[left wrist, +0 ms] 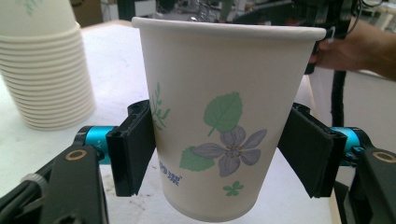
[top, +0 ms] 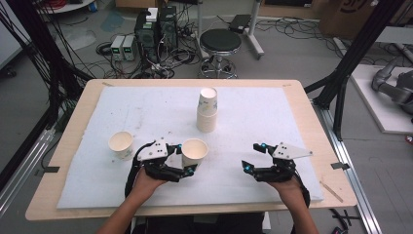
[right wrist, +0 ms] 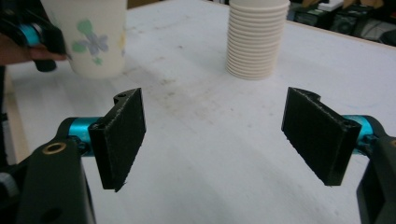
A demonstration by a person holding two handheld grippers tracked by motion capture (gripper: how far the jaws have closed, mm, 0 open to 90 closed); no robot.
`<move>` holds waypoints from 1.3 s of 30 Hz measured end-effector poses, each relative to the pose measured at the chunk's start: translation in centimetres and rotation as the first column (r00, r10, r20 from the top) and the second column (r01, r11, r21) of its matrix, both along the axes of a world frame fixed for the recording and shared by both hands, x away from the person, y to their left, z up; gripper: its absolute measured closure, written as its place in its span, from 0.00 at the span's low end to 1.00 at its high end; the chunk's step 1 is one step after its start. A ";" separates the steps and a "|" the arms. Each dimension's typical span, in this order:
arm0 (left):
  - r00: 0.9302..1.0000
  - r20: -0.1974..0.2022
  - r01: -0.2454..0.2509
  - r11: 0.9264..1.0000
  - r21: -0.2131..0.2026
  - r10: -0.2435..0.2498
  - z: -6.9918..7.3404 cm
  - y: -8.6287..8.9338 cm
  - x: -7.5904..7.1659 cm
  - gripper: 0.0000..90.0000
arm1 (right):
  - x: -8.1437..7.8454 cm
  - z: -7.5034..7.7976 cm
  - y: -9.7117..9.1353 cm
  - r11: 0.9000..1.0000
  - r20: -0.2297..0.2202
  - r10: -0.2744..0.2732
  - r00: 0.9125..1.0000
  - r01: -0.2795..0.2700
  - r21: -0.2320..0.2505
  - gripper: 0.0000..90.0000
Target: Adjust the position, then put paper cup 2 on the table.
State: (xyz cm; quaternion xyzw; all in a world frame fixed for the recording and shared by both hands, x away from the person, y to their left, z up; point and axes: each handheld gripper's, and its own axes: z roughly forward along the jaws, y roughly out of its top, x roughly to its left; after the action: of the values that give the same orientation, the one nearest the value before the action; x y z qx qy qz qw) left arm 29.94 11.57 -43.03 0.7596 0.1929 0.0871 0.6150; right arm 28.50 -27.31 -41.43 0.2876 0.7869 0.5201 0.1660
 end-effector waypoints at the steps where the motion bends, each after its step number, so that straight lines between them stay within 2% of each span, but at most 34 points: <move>1: 1.000 0.003 -0.005 1.000 0.000 0.005 0.0 0.1 0.0 0.33 | -0.1 0.0 -0.2 1.000 0.005 -0.013 1.000 0.013 -0.014 0.25; 6: 0.999 0.016 -0.051 0.999 -0.018 0.051 0.0 0.7 0.1 0.33 | -0.3 -0.3 -1.1 0.999 0.009 -0.051 0.999 0.051 -0.010 0.25; 12: 0.998 0.011 -0.065 0.997 -0.030 0.065 -0.2 1.3 0.1 0.33 | -0.1 -0.2 -1.4 0.996 0.019 -0.086 0.996 0.086 0.005 0.25; 19: 0.997 0.020 -0.078 0.996 -0.043 0.079 -0.1 1.3 0.1 0.33 | 0.0 -0.4 -1.3 0.997 0.012 -0.083 0.996 0.083 -0.002 0.25; 29: 0.998 0.024 -0.062 0.998 -0.024 0.062 -0.5 -0.2 0.1 0.33 | -0.3 -0.3 -1.6 0.996 0.017 -0.091 0.996 0.091 0.006 0.25; 39: 0.997 0.035 -0.065 0.998 -0.008 0.066 -0.9 -2.0 1.3 0.33 | -0.4 -0.2 -1.9 0.994 0.018 -0.104 0.994 0.104 0.014 0.26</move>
State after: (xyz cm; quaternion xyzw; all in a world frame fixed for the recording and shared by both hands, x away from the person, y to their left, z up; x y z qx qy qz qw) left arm 31.19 9.60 -43.91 0.7492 0.2072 0.1197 0.6176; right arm 28.07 -29.23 -41.64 0.3245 0.7660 0.5183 0.1983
